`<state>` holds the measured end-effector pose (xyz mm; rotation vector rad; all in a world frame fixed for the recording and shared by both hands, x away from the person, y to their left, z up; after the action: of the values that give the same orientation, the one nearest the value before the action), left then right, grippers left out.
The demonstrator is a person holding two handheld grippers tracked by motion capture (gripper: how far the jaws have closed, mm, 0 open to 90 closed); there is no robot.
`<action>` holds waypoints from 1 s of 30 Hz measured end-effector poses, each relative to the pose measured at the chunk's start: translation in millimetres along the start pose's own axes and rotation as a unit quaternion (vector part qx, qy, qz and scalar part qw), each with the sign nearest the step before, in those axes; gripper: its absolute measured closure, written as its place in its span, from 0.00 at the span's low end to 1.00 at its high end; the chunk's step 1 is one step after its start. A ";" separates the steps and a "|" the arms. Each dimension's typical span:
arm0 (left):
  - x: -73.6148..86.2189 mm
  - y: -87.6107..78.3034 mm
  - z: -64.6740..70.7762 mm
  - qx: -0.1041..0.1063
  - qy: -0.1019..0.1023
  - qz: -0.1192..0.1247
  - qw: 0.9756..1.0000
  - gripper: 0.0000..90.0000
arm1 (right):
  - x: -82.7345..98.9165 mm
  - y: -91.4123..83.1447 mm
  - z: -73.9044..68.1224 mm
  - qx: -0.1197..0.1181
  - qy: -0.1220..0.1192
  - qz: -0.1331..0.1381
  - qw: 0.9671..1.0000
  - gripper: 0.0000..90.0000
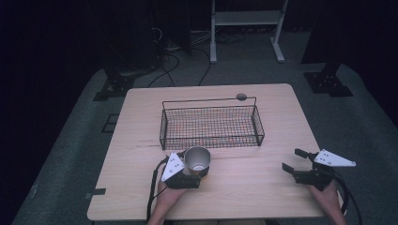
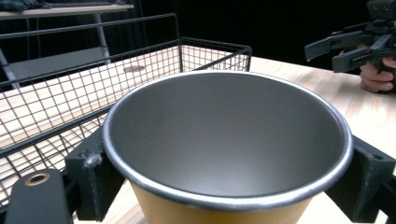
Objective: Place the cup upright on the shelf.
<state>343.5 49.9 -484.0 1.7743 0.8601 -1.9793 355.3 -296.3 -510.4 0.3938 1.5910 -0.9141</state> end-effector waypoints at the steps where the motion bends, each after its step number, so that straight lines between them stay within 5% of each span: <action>1: 0.0 -0.1 0.2 0.000 0.000 -0.001 1.000 0.13 | 0.0 0.0 0.0 0.000 0.001 0.000 1.000 0.16; 9: -7.5 -0.3 1.6 0.005 -0.003 0.005 1.000 0.14 | -0.1 -0.1 0.2 0.000 0.002 0.001 1.000 0.16; 30: -70.9 9.0 -1.0 0.033 0.015 0.037 0.999 0.14 | -1.0 -1.1 1.4 -0.003 0.010 0.008 1.000 0.16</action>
<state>361.0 34.0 -416.6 1.8499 0.7367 -1.9593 355.7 -297.8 -509.0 0.4107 1.6061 -0.8960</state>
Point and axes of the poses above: each handheld gripper's, and its own axes: y roughly forward along the jaws, x roughly out of its underside, z roughly to its right, the point moved 9 cm from there along y, roughly forward along the jaws, and after that the axes turned 4 degrees about -y, right-handed, at the moved point
